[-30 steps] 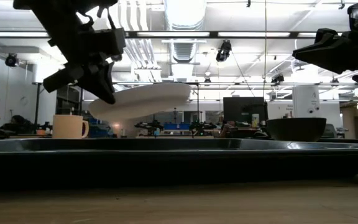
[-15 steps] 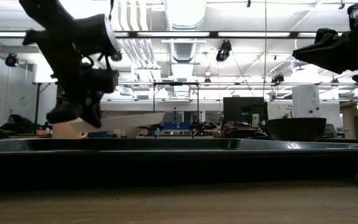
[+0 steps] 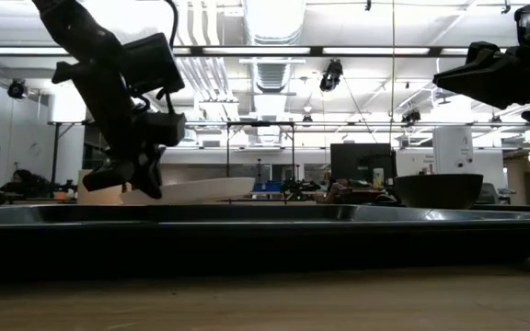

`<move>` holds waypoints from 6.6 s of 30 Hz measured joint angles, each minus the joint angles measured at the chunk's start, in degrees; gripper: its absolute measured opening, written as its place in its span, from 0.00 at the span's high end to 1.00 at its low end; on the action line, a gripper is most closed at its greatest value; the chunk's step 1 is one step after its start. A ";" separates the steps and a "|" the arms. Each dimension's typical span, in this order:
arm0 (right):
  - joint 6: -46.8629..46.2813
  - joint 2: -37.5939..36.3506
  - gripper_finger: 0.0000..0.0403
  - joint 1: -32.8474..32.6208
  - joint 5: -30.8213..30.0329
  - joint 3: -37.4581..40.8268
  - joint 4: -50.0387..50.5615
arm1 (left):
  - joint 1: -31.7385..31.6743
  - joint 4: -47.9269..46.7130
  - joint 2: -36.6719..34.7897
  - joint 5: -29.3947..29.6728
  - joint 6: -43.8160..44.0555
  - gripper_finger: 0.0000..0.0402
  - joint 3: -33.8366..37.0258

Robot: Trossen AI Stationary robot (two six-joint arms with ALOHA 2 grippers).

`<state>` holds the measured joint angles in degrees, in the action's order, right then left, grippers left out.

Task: Set up tray
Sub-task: Put the white plate on the black tray, then put the orange mug on the top left of the black tray

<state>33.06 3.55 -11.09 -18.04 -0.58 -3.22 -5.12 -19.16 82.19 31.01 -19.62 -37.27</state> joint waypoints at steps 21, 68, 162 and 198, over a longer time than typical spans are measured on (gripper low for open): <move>0.00 0.00 0.83 0.02 0.00 0.00 -0.01 | -2.01 3.17 0.49 2.71 0.84 0.80 -0.22; -0.02 0.02 0.83 0.02 -0.02 0.00 -0.02 | -5.49 -13.30 -13.67 3.19 20.34 0.71 -8.08; 0.00 -0.02 0.83 0.00 -0.02 0.00 -0.02 | -41.68 -29.64 -6.87 -17.43 22.72 1.00 -17.08; 0.00 0.00 0.83 0.02 -0.01 0.01 -0.02 | 13.51 -37.14 -12.74 -20.78 56.20 1.00 -14.91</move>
<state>33.06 3.55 -11.07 -18.05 -0.56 -3.25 8.39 -56.30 69.45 10.23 36.58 -52.18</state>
